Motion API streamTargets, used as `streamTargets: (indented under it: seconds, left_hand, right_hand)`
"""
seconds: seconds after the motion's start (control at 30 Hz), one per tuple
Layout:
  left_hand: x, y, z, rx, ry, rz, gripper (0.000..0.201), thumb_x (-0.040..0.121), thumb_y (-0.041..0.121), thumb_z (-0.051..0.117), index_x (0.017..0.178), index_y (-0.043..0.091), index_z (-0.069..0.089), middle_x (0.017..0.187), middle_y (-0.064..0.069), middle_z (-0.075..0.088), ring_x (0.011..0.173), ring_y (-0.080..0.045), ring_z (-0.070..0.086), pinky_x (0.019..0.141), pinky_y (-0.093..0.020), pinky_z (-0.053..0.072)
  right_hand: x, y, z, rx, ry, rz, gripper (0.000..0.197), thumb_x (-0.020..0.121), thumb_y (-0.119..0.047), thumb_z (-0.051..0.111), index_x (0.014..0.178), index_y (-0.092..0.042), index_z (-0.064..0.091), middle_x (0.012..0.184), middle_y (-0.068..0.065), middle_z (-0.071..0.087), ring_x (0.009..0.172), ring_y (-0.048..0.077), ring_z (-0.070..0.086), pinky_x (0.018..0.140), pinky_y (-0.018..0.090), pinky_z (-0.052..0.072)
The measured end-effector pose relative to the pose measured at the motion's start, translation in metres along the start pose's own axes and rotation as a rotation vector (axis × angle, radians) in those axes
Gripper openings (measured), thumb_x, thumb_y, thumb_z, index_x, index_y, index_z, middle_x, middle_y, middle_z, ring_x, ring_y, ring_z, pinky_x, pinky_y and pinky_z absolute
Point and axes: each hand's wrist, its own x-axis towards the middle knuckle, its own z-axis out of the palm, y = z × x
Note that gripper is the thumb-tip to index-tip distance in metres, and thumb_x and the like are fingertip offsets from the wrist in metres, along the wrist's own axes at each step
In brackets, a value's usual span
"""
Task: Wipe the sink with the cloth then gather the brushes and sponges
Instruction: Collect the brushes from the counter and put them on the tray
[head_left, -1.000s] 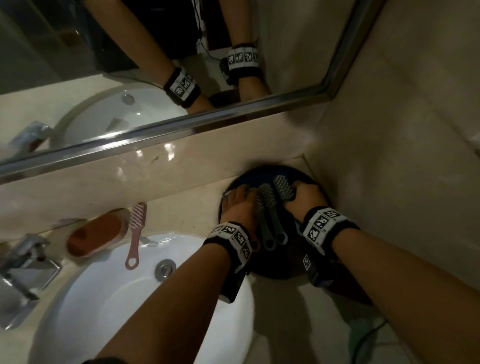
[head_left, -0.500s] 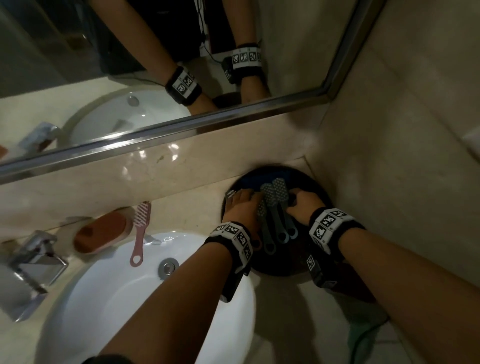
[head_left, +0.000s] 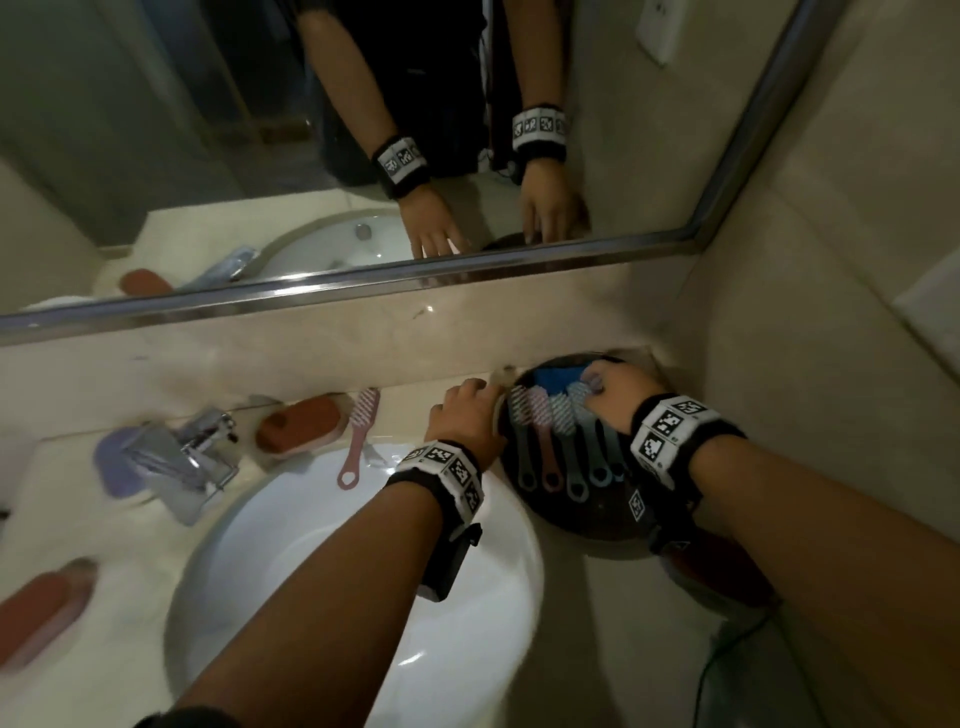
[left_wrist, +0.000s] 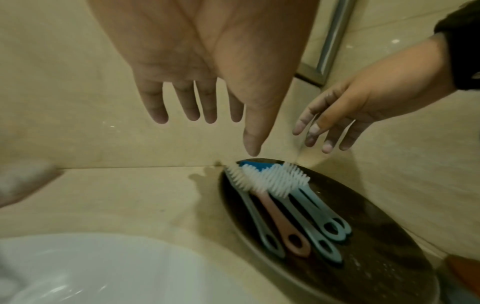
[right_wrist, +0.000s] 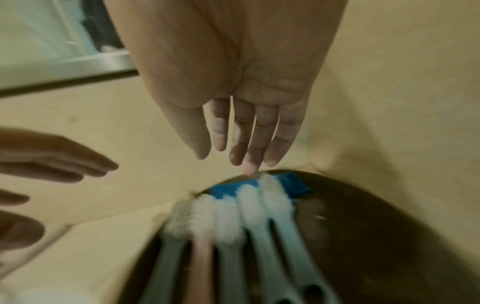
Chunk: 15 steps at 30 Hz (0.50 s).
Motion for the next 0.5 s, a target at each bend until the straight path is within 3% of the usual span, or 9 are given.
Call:
streamTargets:
  seconds: [0.13,0.23,0.43,0.5]
  left_hand:
    - [-0.028,-0.046,-0.005,-0.004,0.054,-0.131,0.064,0.085,0.029,0.063,0.141,0.028,0.033,0.148,-0.002,0.031,0.134,-0.025,0.032,0.106,-0.042,0.034]
    - [-0.048,-0.084,-0.003,-0.066,0.079,-0.253,0.063,0.083,0.029,0.063,0.139,0.029,0.035,0.147,-0.001,0.032,0.134,-0.025,0.034,0.106,-0.043,0.038]
    - [-0.068,-0.144,0.003,-0.276,0.107,-0.474,0.060,0.084,0.027,0.065,0.137,0.025,0.038,0.140,-0.006,0.039,0.124,-0.029,0.046,0.102,-0.043,0.043]
    - [-0.065,-0.159,0.009,-0.370,0.109,-0.523,0.056,0.084,0.027,0.064,0.135,0.022,0.041,0.138,-0.007,0.043,0.121,-0.029,0.049,0.101,-0.042,0.043]
  right_hand:
    - [0.003,-0.047,0.014,0.002,-0.009,-0.108,0.033,0.091,-0.018,0.053,0.124,-0.015,0.053,0.120,0.013,0.060,0.107,0.030,0.058,0.095,0.035,0.046]
    - [0.005,-0.083,0.032,0.017,-0.027,-0.203,0.037,0.087,-0.015,0.059,0.123,-0.013,0.053,0.117,0.014,0.060,0.104,0.029,0.058,0.091,0.030,0.047]
    - [0.019,-0.151,0.068,-0.235,-0.028,-0.352,0.051,0.080,-0.027,0.062,0.129,-0.029,0.046,0.127,0.004,0.054,0.115,0.024,0.051,0.100,0.033,0.042]
    - [0.028,-0.173,0.081,-0.267,-0.063,-0.399,0.054,0.082,-0.023,0.061,0.132,-0.029,0.044,0.130,0.005,0.050,0.118,0.025,0.047,0.099,0.030,0.041]
